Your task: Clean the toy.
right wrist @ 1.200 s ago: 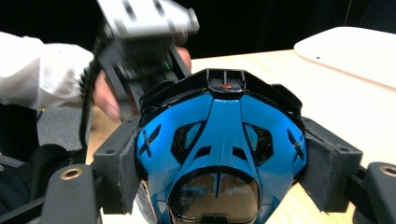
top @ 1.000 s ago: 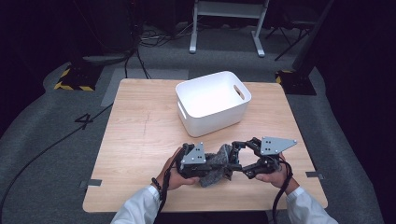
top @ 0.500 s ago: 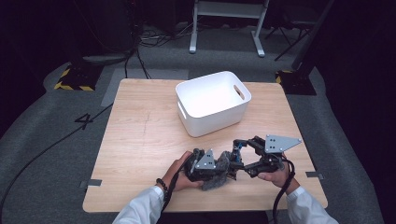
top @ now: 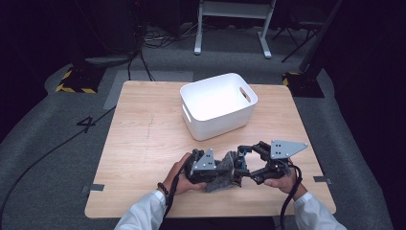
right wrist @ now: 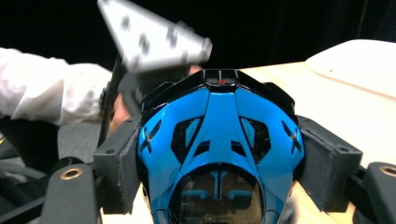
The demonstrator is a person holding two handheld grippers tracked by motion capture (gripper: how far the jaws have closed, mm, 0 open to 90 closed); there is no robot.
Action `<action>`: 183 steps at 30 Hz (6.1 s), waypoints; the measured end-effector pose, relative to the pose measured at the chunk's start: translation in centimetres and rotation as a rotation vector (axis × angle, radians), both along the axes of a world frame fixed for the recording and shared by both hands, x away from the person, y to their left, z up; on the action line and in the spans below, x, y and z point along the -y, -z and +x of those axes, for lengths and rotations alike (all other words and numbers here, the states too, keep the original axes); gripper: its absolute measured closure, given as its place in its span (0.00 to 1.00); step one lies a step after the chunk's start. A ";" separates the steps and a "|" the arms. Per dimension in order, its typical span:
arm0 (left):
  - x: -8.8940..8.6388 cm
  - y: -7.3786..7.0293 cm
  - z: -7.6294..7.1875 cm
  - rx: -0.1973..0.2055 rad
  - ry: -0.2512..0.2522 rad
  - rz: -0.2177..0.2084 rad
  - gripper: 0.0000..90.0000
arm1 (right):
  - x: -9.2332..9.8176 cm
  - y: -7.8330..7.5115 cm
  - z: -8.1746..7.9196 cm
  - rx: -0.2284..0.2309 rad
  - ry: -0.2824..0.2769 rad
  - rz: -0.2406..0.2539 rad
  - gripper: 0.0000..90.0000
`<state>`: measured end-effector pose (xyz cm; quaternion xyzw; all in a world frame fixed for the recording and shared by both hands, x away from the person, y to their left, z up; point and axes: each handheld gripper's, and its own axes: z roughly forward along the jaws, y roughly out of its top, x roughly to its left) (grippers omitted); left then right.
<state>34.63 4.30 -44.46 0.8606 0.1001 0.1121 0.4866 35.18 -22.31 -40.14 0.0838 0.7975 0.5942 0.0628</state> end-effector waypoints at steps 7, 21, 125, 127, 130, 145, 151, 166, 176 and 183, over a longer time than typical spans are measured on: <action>-1.2 -2.3 0.2 0.048 -0.062 -0.133 0.81 | -1.4 0.8 -0.1 -0.009 -0.028 -0.029 0.29; 0.5 0.5 2.0 -0.039 -0.086 -0.041 0.81 | -0.9 0.2 -0.3 0.010 -0.013 0.009 0.29; 1.0 1.9 1.6 -0.083 -0.001 0.091 0.80 | 0.5 -0.5 -0.5 0.019 0.037 0.022 0.29; 1.0 1.9 1.5 -0.094 0.012 0.088 0.80 | 0.6 -0.7 -0.5 0.023 0.047 0.025 0.29; 1.1 1.5 0.7 -0.084 0.052 0.088 0.80 | 0.9 -0.6 -0.4 0.024 0.064 0.024 0.29; 1.3 2.6 0.6 -0.110 -0.015 0.173 0.79 | 1.4 -1.0 -0.5 0.016 0.064 0.058 0.29; 3.2 3.9 0.8 -0.136 0.027 0.215 0.79 | 1.5 -1.2 -0.7 0.016 0.059 0.079 0.29; 2.9 2.4 -1.5 -0.122 0.182 0.158 0.80 | 1.3 -1.0 -0.6 0.050 0.128 0.020 0.29; 2.8 2.8 0.3 -0.104 0.042 0.173 0.80 | 1.7 -1.4 -0.6 0.026 0.108 0.069 0.29; 1.6 2.1 1.6 -0.108 -0.040 0.100 0.80 | 0.6 -0.9 -1.2 0.024 0.030 0.038 0.29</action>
